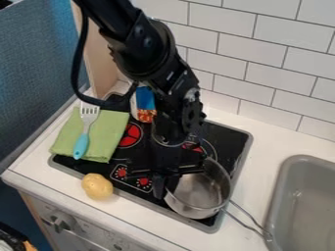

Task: Moved the pan from the top side of the stove to the bottom side

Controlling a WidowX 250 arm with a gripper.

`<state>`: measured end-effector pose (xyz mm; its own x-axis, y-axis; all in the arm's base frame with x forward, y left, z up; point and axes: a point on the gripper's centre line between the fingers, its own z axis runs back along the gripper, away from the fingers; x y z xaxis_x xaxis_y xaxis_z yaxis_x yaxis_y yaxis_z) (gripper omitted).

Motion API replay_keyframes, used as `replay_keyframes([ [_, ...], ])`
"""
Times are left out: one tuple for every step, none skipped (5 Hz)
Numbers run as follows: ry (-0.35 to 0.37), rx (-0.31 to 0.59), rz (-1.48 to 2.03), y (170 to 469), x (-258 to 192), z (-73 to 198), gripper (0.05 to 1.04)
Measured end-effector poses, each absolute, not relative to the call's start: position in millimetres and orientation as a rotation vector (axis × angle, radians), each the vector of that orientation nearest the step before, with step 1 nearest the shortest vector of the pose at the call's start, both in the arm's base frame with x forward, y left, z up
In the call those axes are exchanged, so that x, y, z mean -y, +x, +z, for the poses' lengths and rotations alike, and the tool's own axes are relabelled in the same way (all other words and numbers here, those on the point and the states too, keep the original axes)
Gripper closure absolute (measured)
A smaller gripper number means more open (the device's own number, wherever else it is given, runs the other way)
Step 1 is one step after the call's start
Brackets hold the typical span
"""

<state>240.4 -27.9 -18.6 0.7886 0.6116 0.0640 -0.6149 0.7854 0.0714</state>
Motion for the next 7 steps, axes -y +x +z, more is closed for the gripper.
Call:
replay_keyframes([
  [0.097,0.021,0.664,231,27,-23,1.01],
  [0.097,0.002,0.666,228,23,-28,0.977],
  [0.115,-0.017,0.663,224,20,-29,0.797],
  [0.132,-0.021,0.659,222,17,-27,0.508],
  [0.129,-0.006,0.663,224,16,-19,0.208],
  [0.122,0.009,0.664,226,12,-11,0.07],
  [0.143,0.028,0.667,231,9,3,0.074],
])
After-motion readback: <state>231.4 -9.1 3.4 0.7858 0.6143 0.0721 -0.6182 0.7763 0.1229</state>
